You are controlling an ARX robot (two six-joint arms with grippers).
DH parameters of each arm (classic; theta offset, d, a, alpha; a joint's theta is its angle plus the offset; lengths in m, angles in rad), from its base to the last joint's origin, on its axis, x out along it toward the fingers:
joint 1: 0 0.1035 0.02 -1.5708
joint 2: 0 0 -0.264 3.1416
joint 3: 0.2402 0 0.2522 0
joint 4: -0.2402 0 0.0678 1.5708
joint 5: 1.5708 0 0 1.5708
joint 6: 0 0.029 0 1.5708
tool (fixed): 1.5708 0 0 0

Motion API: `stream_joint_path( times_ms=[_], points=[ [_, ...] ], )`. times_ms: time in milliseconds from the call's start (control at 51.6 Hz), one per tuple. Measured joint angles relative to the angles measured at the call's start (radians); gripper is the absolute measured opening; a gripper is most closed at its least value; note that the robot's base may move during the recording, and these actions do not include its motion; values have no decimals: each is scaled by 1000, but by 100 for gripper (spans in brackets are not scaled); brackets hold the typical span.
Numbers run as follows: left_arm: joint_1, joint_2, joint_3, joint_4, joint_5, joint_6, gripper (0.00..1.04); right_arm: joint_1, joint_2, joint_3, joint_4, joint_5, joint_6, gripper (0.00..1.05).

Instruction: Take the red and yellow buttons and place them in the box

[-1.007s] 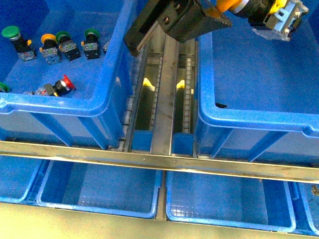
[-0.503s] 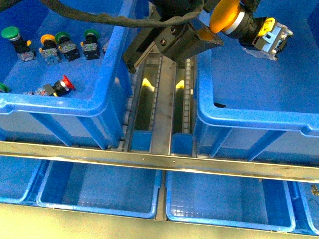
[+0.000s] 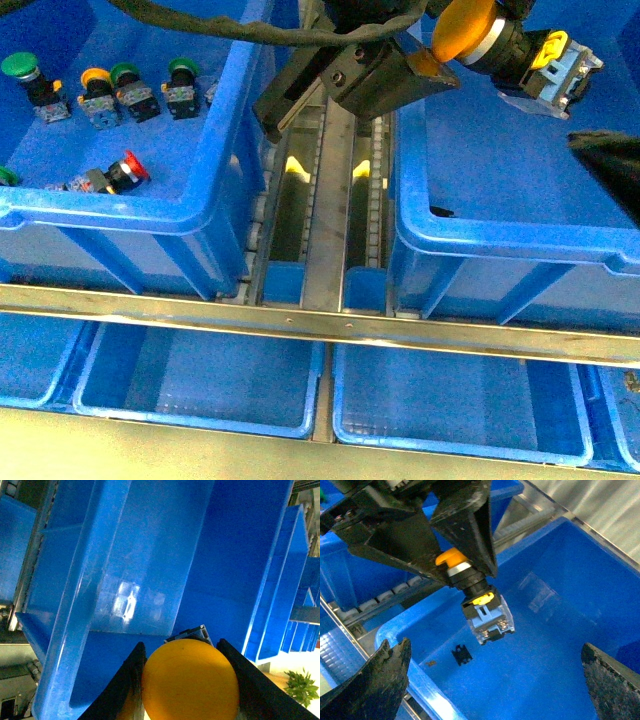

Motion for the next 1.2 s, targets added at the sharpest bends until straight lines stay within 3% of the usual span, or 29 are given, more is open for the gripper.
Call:
stream_joint_path(
  times_ms=[213, 426, 1084, 1201],
  points=[
    [-1, 0, 11, 0, 0, 0, 34, 50, 152, 7, 129, 2, -60, 98],
    [-3, 0, 14, 0, 4, 0, 34, 25, 348, 69, 314, 3, -142, 98],
    [-3, 1, 19, -3, 5, 0, 34, -50, 560, 168, 451, -22, -235, 98],
    [-2, 5, 20, -3, 4, 0, 34, -58, 563, 170, 459, -24, -235, 87]
  ],
)
